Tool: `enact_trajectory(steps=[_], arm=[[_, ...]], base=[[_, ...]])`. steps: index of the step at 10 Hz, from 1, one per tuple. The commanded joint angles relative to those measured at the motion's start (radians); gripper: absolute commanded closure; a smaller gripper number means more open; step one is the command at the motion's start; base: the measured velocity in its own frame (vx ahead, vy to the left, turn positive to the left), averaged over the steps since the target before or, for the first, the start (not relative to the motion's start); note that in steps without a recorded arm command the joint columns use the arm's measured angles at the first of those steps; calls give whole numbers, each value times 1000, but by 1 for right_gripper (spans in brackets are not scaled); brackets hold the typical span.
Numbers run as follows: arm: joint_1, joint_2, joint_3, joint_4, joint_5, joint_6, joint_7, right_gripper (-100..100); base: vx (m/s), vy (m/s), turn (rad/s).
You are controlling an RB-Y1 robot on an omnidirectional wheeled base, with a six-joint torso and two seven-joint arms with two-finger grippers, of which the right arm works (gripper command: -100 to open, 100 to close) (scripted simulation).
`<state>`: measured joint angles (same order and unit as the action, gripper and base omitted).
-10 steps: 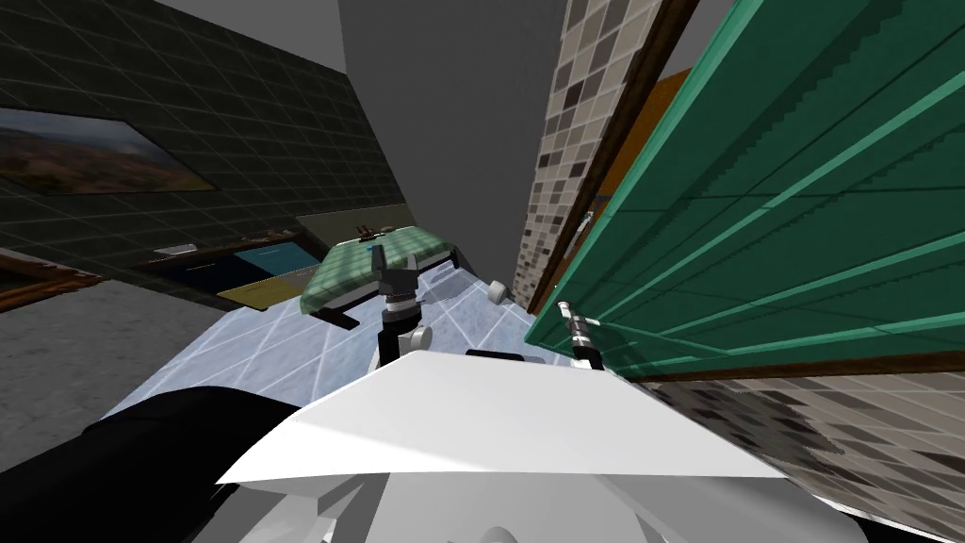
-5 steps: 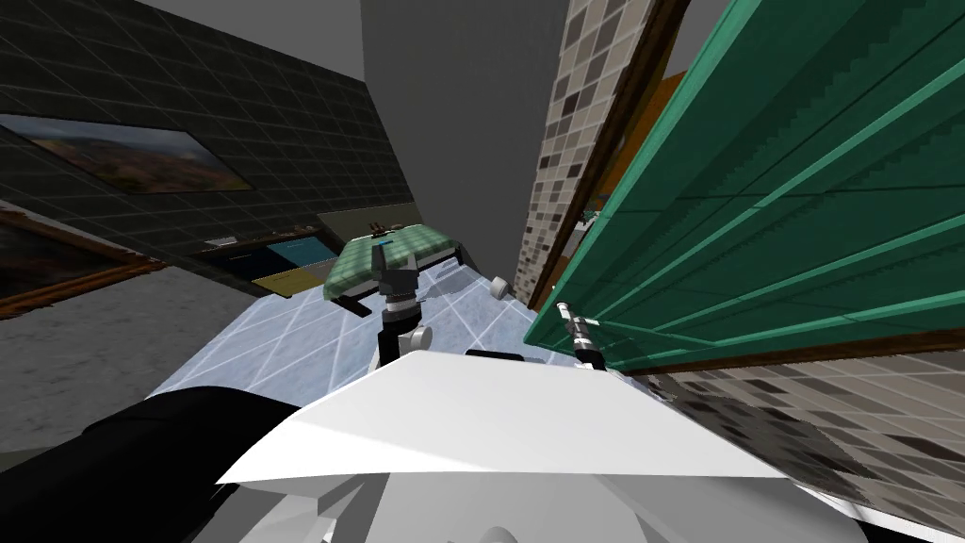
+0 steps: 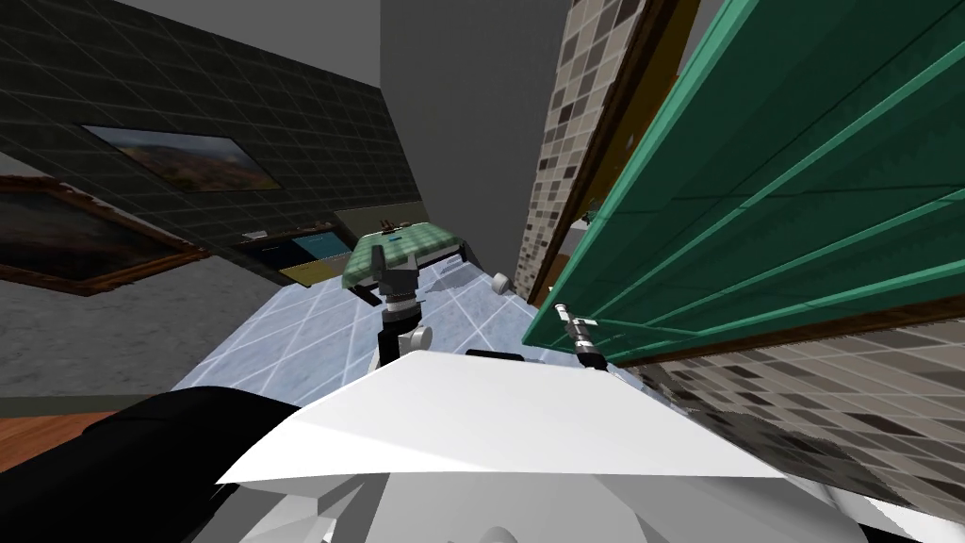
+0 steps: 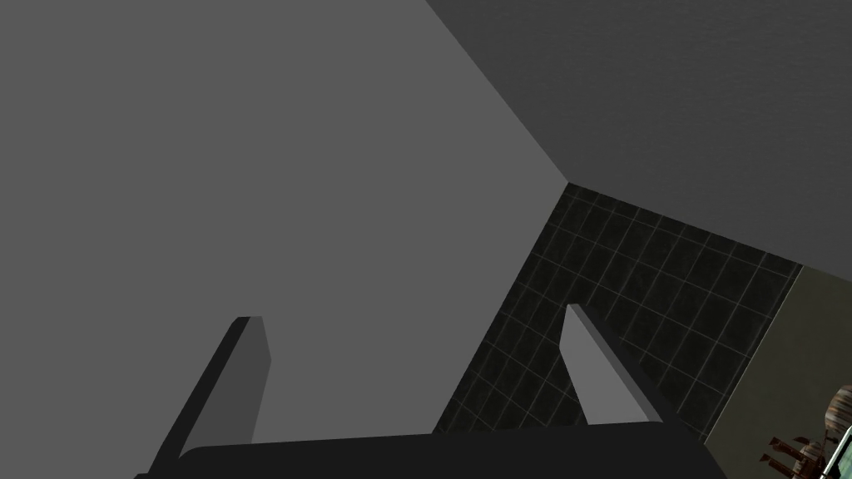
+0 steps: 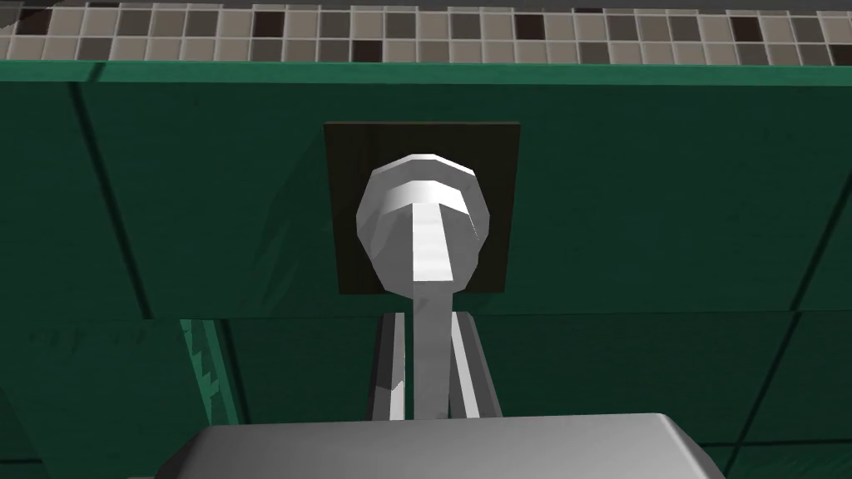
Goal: Pull the door open
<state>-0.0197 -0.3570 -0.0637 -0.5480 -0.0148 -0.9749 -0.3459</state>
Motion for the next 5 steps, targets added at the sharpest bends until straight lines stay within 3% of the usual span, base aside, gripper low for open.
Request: enact_trajectory(steps=[1,2,5], arm=[[0,0,0,0,0,0,0,100],[24,-15,17,3,13,-34,-24,100],[46,-34,33,3,25,-70,-48,100]], base=[[-94,-15,18],[-163,-71,160],[-190,-31,86]])
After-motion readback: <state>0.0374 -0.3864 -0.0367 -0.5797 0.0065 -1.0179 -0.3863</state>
